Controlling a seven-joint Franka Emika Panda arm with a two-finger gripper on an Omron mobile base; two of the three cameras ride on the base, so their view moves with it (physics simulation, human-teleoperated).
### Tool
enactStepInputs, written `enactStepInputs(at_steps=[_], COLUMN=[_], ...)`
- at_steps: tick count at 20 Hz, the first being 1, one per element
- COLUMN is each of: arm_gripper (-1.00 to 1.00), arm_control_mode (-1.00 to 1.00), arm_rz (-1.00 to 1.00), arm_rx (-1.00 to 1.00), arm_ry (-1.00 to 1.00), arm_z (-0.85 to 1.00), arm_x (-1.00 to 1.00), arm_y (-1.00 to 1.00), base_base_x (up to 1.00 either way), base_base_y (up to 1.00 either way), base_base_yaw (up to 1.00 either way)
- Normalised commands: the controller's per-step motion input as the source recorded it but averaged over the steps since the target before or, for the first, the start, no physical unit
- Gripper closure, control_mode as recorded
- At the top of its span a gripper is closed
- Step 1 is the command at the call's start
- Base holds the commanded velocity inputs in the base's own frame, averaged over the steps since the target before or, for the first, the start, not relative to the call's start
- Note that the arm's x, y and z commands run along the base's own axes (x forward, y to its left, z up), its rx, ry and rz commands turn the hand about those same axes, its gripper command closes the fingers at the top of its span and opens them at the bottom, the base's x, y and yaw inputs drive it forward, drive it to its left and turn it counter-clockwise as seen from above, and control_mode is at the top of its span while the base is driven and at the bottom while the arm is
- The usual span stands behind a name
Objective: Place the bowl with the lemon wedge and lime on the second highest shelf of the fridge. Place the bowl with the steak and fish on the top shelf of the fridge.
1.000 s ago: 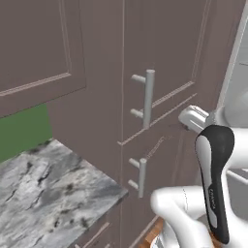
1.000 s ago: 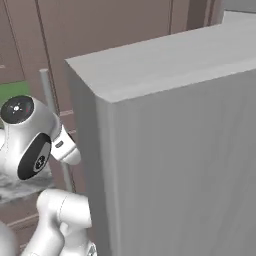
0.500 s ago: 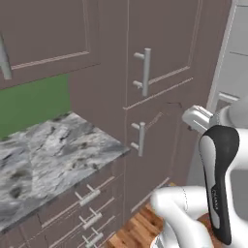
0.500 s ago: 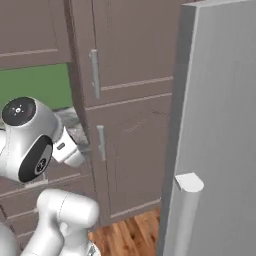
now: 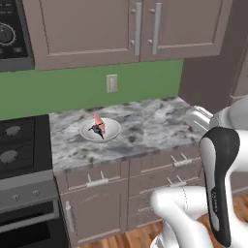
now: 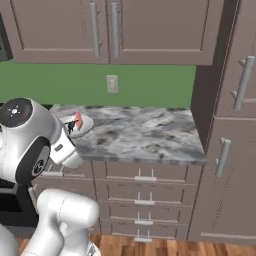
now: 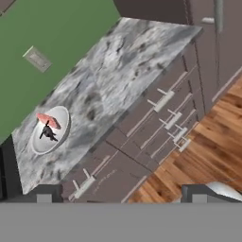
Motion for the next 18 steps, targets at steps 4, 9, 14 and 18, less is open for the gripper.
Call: enactStepInputs(at_steps=[4,9,14,18], arm_gripper=[-1.00,-1.00,-1.00,-1.00], arm_control_mode=[1.00,1.00,1.00,-1.00], arm_rz=[0.00,0.00,0.00,0.12], arm_rx=[0.00,0.00,0.00,0.01], arm_ry=[0.00,0.00,0.00,0.10], arm_z=[0.00,0.00,0.00,-0.18], arm_x=[0.00,0.00,0.00,0.04], arm_y=[0.00,0.00,0.00,0.09], base_base_x=[0.70,0.88,0.13,0.00], base_base_y=[0.32,-0.11,0.02,0.00], base_base_yaw=[0.35,0.05,0.13,0.00])
